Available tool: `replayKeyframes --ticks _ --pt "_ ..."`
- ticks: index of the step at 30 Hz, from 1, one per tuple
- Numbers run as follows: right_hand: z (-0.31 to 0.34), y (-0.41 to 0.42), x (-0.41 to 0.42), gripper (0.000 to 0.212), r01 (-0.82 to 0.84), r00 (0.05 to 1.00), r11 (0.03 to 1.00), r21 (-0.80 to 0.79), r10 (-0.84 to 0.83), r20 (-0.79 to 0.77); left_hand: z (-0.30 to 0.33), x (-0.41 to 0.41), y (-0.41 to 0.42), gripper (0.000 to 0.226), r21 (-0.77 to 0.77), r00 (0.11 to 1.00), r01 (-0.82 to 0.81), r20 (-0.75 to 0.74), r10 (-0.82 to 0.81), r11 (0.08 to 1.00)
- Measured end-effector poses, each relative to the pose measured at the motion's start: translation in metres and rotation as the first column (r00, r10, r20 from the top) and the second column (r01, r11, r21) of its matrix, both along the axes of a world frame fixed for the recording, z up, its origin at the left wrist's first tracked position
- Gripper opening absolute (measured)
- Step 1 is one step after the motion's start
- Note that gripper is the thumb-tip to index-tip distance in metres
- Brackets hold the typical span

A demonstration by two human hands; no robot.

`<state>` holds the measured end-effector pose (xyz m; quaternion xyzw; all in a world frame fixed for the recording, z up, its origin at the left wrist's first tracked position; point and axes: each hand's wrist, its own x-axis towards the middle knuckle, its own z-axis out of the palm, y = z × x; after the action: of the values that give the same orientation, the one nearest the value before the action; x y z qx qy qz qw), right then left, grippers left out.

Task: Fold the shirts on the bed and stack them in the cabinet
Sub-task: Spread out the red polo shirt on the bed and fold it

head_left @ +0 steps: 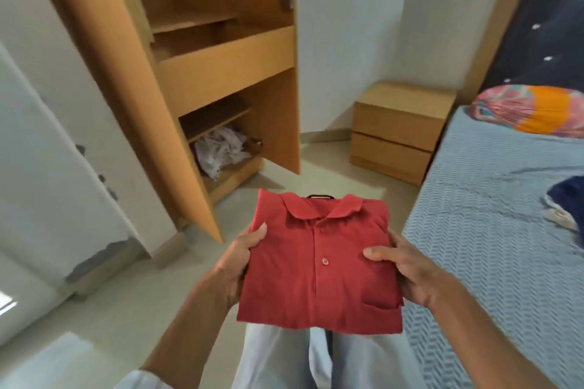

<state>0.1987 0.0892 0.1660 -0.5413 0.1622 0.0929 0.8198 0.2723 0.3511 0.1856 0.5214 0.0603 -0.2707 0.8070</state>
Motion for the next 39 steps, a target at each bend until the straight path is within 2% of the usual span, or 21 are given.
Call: replayKeyframes --ticks 7,15,19,24,26,33,39 --pt "-0.006 -0.001 0.069 0.075 -0.066 0.998 0.996 -0.053 0.066 -0.005 -0.015 0.052 0.013 0.029 -0.005 0.996 -0.058 -0.068 0.057 0.998" --pt "-0.05 -0.033 0.188 0.07 -0.012 0.997 0.994 -0.108 0.004 -0.073 -0.08 0.191 -0.022 0.028 0.051 0.988 0.003 -0.157 0.005 0.999" --pt "-0.042 -0.04 0.251 0.074 -0.003 0.995 0.996 -0.087 -0.006 -0.096 -0.066 0.258 -0.026 0.039 0.052 0.972 0.041 -0.233 -0.028 0.998" --pt "0.023 -0.025 0.289 0.077 -0.063 0.987 0.998 -0.027 0.059 -0.147 0.005 0.296 -0.006 0.066 0.069 0.975 0.121 -0.196 -0.105 0.99" --pt "0.075 -0.019 0.303 0.076 -0.084 0.982 0.996 -0.026 0.078 -0.174 0.062 0.304 0.002 0.074 0.077 0.974 0.146 -0.184 -0.13 0.986" --pt "0.261 -0.009 0.336 0.078 -0.208 0.956 0.978 -0.031 0.196 -0.219 0.236 0.313 0.016 0.082 0.137 0.974 0.101 -0.213 -0.07 0.985" --pt "0.356 -0.013 0.371 0.08 -0.268 0.948 0.963 -0.031 0.257 -0.188 0.322 0.329 0.011 0.086 0.138 0.984 0.005 -0.177 0.019 0.99"
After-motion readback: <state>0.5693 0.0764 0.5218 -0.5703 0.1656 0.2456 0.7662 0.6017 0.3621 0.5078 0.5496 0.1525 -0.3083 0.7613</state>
